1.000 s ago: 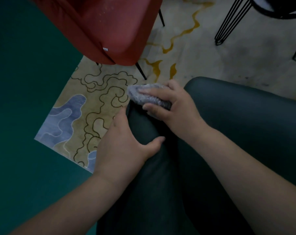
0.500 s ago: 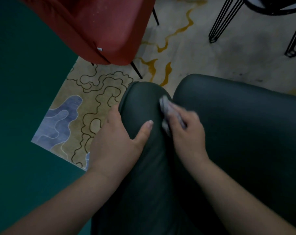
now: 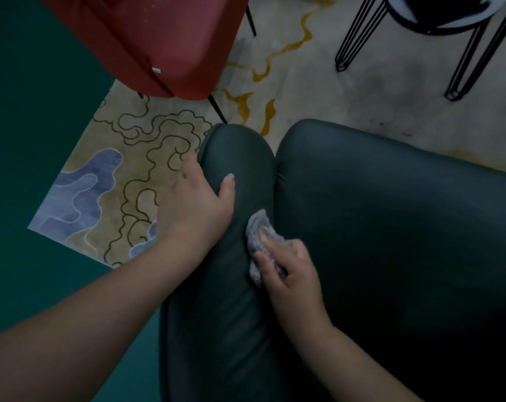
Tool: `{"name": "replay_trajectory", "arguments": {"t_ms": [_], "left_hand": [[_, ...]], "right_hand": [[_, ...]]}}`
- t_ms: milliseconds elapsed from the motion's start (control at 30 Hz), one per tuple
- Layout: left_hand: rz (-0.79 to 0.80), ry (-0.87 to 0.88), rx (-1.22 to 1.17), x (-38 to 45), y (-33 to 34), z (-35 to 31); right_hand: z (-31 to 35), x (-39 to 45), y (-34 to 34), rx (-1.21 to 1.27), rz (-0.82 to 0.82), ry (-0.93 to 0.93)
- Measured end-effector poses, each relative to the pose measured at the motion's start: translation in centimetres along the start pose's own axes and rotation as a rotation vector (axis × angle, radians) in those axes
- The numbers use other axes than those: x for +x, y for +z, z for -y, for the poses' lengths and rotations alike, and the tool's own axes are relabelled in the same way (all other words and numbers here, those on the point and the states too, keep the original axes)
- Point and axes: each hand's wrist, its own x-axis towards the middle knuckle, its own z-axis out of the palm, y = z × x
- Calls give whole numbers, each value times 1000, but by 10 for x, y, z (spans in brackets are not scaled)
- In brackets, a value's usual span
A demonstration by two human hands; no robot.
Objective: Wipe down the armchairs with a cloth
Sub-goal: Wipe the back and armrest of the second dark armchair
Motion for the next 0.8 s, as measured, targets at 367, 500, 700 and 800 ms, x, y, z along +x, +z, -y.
{"name": "replay_trajectory", "arguments": {"t_ms": [367, 500, 700, 800], "left_hand": [[312, 9, -185, -26, -45, 11], [344, 120, -25, -61, -72, 36], [288, 189, 125, -85, -109, 74], [274, 241, 158, -77, -127, 99]], "right_hand": [[52, 1, -64, -256, 62, 121], [74, 0, -63, -288, 108, 129], [120, -7, -32, -333, 111, 18], [146, -1, -6, -383, 81, -13]]}}
